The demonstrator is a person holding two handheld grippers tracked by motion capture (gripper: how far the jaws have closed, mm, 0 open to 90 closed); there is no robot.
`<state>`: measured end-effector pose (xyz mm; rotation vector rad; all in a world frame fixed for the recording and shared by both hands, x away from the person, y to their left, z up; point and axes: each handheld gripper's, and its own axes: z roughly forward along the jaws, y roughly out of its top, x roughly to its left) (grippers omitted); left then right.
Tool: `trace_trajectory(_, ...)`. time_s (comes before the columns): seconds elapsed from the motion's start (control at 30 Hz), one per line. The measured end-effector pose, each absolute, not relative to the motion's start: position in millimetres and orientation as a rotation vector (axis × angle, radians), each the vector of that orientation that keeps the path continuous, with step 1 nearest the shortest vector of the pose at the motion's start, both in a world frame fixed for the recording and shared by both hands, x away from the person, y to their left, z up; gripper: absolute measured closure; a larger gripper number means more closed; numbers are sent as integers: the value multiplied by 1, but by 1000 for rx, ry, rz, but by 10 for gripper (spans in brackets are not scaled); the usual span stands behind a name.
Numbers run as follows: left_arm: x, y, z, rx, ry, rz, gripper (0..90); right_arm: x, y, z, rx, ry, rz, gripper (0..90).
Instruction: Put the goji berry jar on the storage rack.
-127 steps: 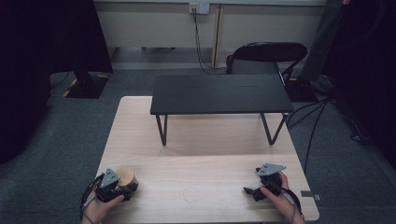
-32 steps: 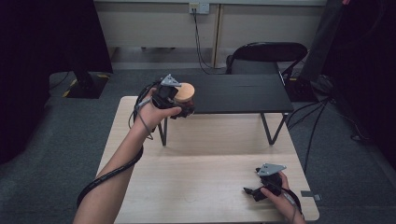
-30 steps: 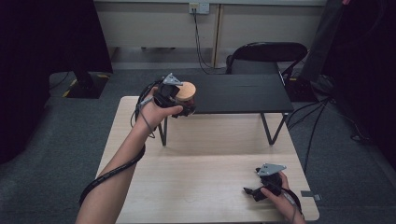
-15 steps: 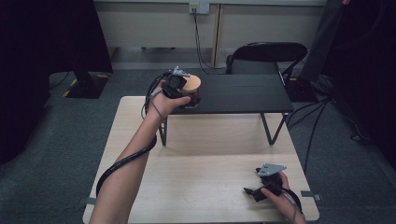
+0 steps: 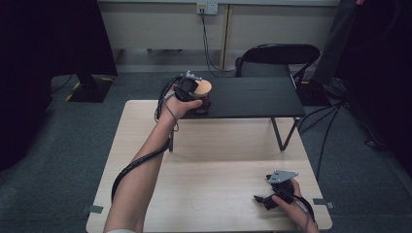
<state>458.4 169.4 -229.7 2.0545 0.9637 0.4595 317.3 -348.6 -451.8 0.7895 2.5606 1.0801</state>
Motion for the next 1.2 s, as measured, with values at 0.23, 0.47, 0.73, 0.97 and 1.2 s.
trace_trajectory(0.23, 463, 166, -232, 2060, 963, 462, 256, 318, -349, -452, 785, 2564, 1081, 0)
trace_trajectory(0.47, 465, 164, -235, 2059, 959, 462, 255, 318, -350, -452, 781, 2566, 1082, 0)
trace_trajectory(0.73, 465, 163, -237, 2046, 958, 472, 254, 318, -350, -452, 780, 2567, 1082, 0)
trace_trajectory(0.97, 464, 166, -239, 2022, 963, 460, 243, 318, -350, -452, 780, 2567, 1082, 0)
trace_trajectory(1.2, 458, 171, -236, 2020, 969, 479, 172, 318, -350, -452, 779, 2567, 1082, 0)
